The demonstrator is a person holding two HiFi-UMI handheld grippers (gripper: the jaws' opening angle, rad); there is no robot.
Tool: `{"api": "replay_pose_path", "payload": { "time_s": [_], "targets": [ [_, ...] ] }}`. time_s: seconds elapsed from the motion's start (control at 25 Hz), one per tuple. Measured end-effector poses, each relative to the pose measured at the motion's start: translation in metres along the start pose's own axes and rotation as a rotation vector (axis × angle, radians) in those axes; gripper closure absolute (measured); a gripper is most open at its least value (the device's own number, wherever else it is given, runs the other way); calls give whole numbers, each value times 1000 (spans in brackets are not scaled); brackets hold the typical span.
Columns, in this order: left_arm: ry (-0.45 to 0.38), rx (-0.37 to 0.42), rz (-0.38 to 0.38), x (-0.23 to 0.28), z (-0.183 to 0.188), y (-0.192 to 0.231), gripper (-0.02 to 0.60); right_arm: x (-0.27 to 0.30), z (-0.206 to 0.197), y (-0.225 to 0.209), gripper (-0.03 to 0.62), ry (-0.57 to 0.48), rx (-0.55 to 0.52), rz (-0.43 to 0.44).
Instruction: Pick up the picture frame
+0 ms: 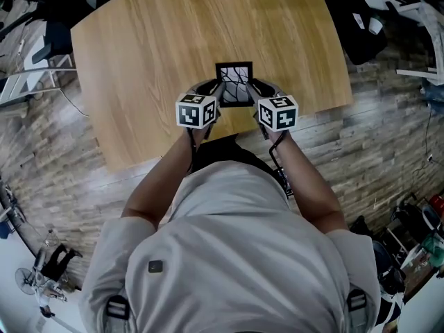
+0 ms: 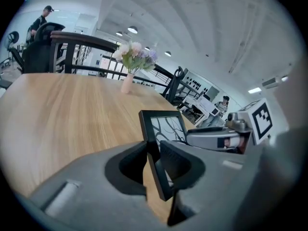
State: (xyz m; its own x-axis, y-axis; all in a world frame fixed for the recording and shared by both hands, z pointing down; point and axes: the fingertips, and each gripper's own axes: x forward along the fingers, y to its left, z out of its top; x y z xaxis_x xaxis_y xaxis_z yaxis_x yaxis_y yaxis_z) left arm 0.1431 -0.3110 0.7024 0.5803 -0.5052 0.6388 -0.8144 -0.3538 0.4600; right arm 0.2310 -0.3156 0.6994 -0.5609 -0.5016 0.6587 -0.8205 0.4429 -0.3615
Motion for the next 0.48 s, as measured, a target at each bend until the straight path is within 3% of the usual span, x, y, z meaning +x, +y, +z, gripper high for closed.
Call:
{"api": "replay_pose_path", "payload": {
  "time_s": [0.48],
  "targets": [
    [-251, 169, -4, -72, 99, -55, 491, -81, 104, 37, 503, -279, -143, -38]
  ]
}}
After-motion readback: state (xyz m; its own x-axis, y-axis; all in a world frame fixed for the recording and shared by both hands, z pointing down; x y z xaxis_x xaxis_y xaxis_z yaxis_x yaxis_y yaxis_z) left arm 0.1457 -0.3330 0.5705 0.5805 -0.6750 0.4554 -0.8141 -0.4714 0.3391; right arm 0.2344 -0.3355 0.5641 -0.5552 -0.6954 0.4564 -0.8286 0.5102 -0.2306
